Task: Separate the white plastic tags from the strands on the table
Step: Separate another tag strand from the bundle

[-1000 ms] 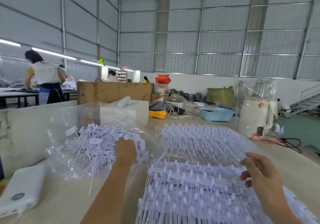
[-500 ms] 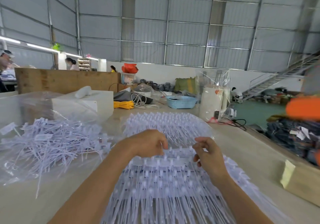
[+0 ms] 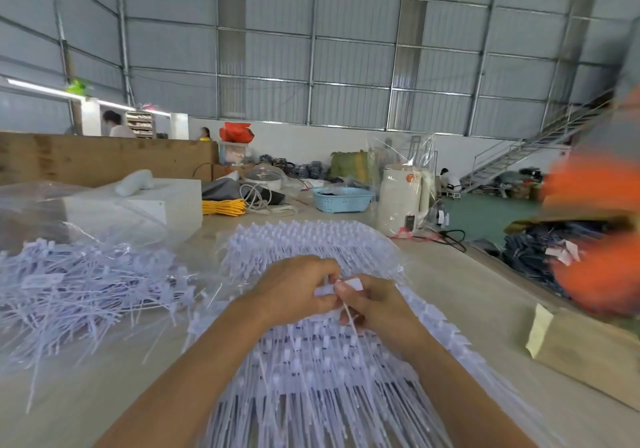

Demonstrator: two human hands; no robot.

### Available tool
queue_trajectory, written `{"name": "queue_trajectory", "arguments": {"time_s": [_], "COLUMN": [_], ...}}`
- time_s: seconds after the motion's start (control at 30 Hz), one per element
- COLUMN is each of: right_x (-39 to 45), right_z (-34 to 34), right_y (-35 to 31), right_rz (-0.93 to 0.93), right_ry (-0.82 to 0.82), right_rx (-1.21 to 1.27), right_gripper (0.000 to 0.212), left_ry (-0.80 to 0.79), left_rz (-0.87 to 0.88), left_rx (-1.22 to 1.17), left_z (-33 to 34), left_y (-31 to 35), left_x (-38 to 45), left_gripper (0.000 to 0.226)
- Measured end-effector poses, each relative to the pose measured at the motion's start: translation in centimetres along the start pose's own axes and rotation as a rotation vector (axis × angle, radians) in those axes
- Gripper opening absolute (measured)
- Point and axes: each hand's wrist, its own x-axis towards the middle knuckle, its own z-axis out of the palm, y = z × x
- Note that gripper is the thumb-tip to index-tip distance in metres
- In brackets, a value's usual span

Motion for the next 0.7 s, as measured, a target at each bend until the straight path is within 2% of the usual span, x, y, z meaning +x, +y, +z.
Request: {"name": "queue_trajectory", "arguments": {"time_s": [0.07, 0.17, 0.27, 0.33, 0.43, 0.5, 0.53, 0.6, 0.63, 0.7], "right_x": [0.2, 0.5, 0.5, 0.5, 0.5, 0.7, 0.8, 0.9, 0.8, 0.5], "right_z": [-0.5, -2.6, -4.7, -5.0, -4.6, -4.1, -3.9, -3.5, -3.3, -2.6], "right_y": [-0.7, -1.3, -0.7, -0.1, 0.5, 0.6, 0.8, 1.2, 1.4, 0.9], "right_rz": [-0.03, -0.02, 0.06, 0.122, 0.18, 0.154, 0.103, -0.059, -0.155, -0.236], "right_ry": [0.06, 0.229, 0.369, 0.372, 0.291, 0.303, 0.332, 0.358, 0.321, 0.169], "right_rx": [0.201, 0.39, 0.391, 0.353, 0.269, 0.12, -0.065, -0.679, -0.905, -0.995], "right_gripper": [0.012, 0.007, 0.004, 0.004, 0.004, 0.006, 0.008, 0.019, 0.026, 0.034], "left_ry": [0.04, -0.008, 0.027, 0.108, 0.16, 0.144, 0.136, 0.135, 0.141, 0.154], "left_rz": [-0.043, -0.184, -0.253, -0.298, -0.358, -0.366, -0.354, -0.328, -0.316, -0.273], "left_rx": [-0.021, -0.089, -0.459, -0.646, -0.785, -0.765, -0.716, -0.615, -0.571, -0.501], "left_z": [-0.5, -1.7, -1.4, -0.6, 0.8, 1.4, 1.7, 2.0, 2.0, 2.0], "left_y": [0.1, -1.2, -2.1, -2.2, -2.1, -2.1, -2.1, -1.9, -1.6, -1.1], "left_x": [-0.1, -0.4, -0.5, -0.4, 0.0, 0.2, 0.2, 0.2, 0.2, 0.3], "left_gripper": [0.029, 0.037, 0.029, 0.023, 0.026, 0.025, 0.021, 0.021, 0.025, 0.033]}}
